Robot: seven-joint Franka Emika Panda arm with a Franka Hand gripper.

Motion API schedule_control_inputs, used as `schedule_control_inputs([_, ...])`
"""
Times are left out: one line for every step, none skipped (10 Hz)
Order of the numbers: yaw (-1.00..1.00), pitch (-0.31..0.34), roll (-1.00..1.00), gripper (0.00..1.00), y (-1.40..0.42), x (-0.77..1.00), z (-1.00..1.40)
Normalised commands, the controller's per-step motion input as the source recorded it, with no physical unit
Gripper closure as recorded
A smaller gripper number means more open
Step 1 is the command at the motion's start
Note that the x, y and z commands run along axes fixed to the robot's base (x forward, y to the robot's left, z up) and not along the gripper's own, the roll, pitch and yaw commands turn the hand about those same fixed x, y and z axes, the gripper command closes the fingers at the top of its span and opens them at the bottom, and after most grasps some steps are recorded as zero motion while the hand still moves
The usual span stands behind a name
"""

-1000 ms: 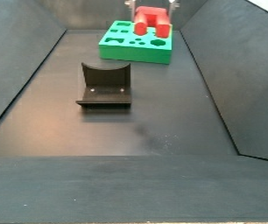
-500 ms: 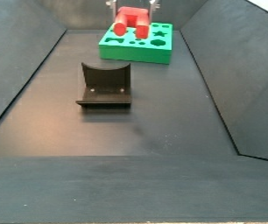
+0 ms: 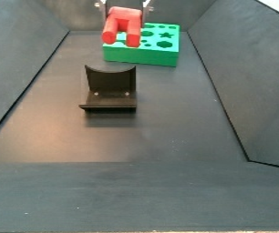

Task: Pick up the square-circle object. Move up. Place the square-circle object on the fixture. Regrasp the square-circle object. Move to above the board. Insert the square-circle object.
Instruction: Place the square-circle object on the fixture.

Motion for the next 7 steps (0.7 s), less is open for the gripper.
schedule_control_inputs([-0.06, 0.060, -1.00, 1.00, 0.11, 0.54, 0.00])
schedule_control_inputs([-0.07, 0.072, -1.00, 1.00, 0.09, 0.48, -0.01])
schedule_control_inputs([-0.08, 0.085, -1.00, 1.00, 0.07, 0.38, -0.01])
schedule_control_inputs([-0.08, 0.092, -1.00, 1.00, 0.06, 0.34, -0.01])
schedule_control_inputs([-0.10, 0.106, -1.00, 1.00, 0.05, 0.25, -0.02])
schedule_control_inputs([-0.12, 0.110, -0.90, 1.00, 0.05, 0.16, -0.02])
schedule_control_inputs([-0.12, 0.096, -0.72, 1.00, 0.05, 0.10, -0.02])
